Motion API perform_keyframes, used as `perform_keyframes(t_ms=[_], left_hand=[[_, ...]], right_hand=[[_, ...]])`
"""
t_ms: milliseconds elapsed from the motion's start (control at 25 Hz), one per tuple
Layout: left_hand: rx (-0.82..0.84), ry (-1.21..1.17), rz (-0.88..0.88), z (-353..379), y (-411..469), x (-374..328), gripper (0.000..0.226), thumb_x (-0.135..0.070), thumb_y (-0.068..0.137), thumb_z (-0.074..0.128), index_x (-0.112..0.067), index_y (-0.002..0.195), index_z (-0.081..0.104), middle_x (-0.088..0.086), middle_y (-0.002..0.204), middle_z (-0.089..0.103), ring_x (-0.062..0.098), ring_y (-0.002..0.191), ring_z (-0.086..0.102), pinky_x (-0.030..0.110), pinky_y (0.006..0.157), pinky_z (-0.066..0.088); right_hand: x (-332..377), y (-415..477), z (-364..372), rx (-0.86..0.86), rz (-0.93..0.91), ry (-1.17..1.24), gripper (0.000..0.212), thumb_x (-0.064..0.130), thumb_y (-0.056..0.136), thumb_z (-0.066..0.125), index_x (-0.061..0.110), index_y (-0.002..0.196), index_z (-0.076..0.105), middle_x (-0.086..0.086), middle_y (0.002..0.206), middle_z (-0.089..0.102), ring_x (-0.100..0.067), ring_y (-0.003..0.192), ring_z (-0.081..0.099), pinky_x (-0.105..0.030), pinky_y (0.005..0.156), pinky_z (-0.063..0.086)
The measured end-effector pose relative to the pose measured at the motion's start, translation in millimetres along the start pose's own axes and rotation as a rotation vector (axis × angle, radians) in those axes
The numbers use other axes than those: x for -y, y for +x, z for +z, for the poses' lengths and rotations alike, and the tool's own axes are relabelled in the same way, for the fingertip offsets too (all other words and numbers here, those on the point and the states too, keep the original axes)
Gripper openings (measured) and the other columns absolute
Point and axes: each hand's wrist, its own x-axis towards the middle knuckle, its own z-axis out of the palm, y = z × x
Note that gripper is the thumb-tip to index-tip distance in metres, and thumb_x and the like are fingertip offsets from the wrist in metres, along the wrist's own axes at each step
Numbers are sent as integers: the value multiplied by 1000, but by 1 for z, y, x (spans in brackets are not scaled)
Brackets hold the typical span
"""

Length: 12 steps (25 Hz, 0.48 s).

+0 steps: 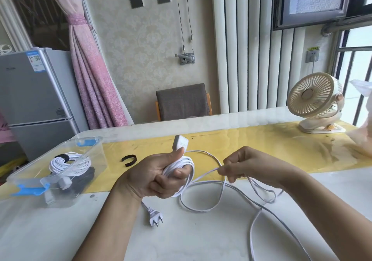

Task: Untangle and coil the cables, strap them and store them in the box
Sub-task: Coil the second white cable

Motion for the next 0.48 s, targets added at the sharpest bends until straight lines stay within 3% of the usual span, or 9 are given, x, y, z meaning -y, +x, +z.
perform_keyframes(t_ms=[120, 240, 360, 480], left_hand=[[-149, 107, -49, 4, 1, 1, 42, -63, 81, 55, -22, 69, 58, -14, 44, 30, -2, 32, 23, 10, 33, 22], [-331, 217, -100, 12, 12, 5, 45, -60, 85, 49, -20, 69, 57, -11, 46, 30, 0, 35, 23, 11, 34, 22], [-490, 340, -129, 17, 22, 10, 47, -57, 85, 42, -13, 78, 57, -7, 49, 30, 5, 39, 25, 15, 40, 23], [-504, 315, -128, 17, 28, 12, 52, -56, 83, 40, -7, 86, 59, -5, 52, 35, 7, 41, 28, 17, 43, 25]], right_hand=[[-6, 5, -8, -87, 6, 479, 22, 22, 75, 64, 10, 59, 55, -3, 62, 42, -12, 52, 44, -22, 53, 47], [-7, 7, -11, -31, 23, 776, 25, 25, 63, 81, 12, 65, 60, 1, 65, 42, -6, 42, 35, -15, 35, 35], [-6, 6, -7, 140, 43, 867, 33, 25, 54, 89, 10, 74, 68, 2, 65, 47, -1, 35, 28, -11, 27, 26], [-6, 8, 0, 195, -10, 811, 34, 24, 58, 87, 8, 84, 72, 2, 70, 53, 0, 36, 30, -10, 30, 29]])
